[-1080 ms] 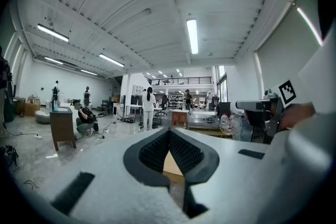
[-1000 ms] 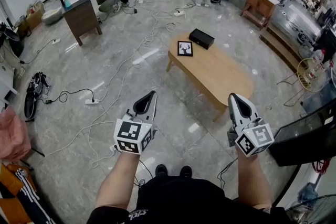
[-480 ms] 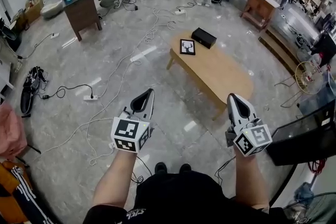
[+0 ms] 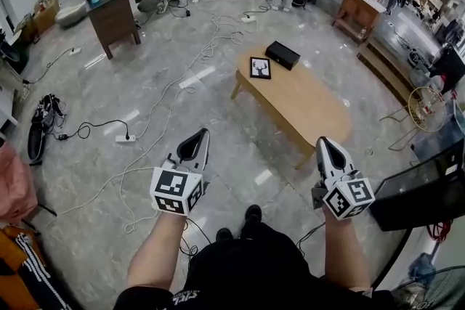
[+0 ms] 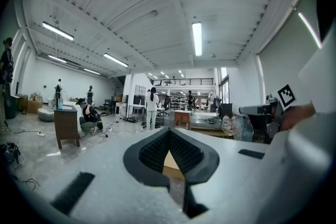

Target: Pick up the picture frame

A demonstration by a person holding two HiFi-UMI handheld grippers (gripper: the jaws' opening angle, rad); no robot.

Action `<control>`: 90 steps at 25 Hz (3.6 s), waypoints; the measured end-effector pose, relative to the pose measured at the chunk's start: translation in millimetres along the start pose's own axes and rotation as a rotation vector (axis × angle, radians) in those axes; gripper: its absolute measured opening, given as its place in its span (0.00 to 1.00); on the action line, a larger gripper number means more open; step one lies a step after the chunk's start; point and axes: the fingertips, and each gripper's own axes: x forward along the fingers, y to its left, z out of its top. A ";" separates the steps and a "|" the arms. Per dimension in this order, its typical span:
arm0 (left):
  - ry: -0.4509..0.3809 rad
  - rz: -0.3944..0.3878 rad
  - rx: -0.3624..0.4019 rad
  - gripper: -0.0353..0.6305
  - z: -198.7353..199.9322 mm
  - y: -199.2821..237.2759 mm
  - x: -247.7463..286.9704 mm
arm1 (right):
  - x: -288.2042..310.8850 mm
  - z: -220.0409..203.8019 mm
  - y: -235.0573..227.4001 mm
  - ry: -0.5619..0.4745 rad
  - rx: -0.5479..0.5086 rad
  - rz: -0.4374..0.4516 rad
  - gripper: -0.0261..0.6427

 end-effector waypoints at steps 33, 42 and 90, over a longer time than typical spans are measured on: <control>0.072 0.007 0.020 0.06 21.0 4.7 343.1 | 242.0 -22.4 -254.5 0.032 0.130 0.074 0.05; 0.036 0.011 -0.012 0.06 27.3 19.5 377.0 | 272.7 -19.4 -269.7 0.052 0.111 0.087 0.05; 0.245 -0.020 -0.050 0.06 -8.3 261.2 752.7 | 679.2 -93.4 -425.0 0.288 0.185 0.076 0.05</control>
